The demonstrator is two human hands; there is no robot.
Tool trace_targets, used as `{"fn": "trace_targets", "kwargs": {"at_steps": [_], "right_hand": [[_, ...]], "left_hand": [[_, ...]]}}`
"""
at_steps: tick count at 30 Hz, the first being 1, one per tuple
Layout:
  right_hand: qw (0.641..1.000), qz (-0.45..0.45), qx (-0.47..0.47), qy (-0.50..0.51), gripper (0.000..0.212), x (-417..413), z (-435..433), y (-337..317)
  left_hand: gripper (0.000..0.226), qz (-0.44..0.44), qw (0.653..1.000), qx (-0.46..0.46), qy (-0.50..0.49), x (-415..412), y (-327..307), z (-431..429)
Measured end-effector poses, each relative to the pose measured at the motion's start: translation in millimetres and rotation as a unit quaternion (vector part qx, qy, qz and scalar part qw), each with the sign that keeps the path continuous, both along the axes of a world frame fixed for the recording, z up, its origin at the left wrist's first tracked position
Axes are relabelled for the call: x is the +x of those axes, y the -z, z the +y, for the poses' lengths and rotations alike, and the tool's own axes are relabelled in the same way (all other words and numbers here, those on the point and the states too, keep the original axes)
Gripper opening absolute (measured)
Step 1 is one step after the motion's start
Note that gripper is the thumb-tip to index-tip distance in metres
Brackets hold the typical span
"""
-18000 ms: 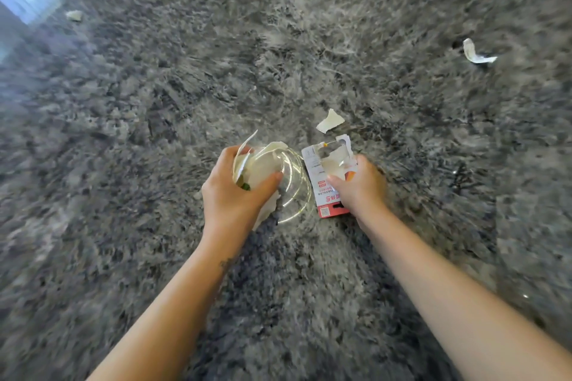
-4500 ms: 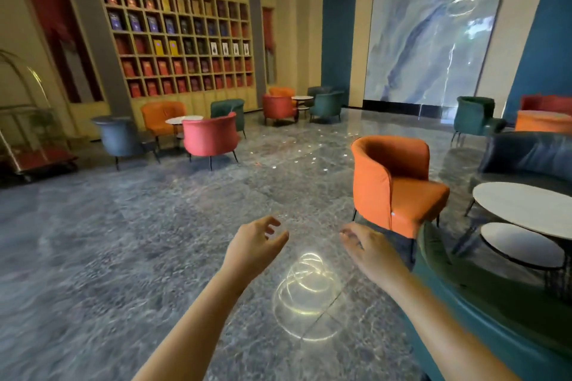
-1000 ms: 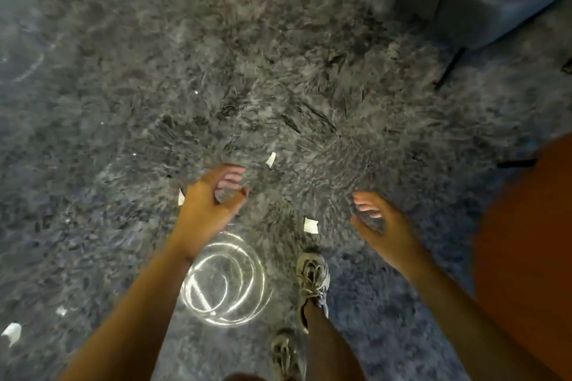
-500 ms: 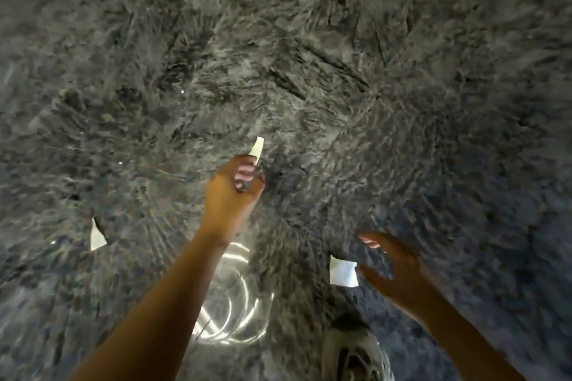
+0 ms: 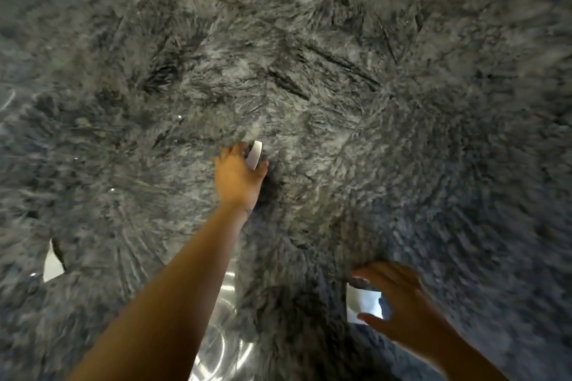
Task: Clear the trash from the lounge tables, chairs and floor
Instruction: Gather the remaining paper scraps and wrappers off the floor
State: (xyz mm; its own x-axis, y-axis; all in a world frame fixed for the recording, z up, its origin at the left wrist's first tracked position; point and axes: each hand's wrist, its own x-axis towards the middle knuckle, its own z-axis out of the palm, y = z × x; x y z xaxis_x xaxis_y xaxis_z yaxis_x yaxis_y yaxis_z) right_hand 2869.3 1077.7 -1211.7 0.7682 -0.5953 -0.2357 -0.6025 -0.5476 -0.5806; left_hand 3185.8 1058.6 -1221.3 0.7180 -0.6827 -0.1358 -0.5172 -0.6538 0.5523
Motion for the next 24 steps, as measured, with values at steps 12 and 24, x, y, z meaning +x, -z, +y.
{"fn": "trace_targets", "kwargs": {"at_steps": [12,24], "right_hand": [[0.999,0.008,0.048,0.015,0.036,16.4,-3.6,3.1],[0.987,-0.086,0.088,0.107,0.018,30.5,-17.2,-7.1]], "left_hand": [[0.035,0.12,0.987,-0.069,-0.088,-3.5,5.9,-4.7],[0.015,0.194,0.978,-0.064,-0.051,-27.6,-8.0,10.6]]}}
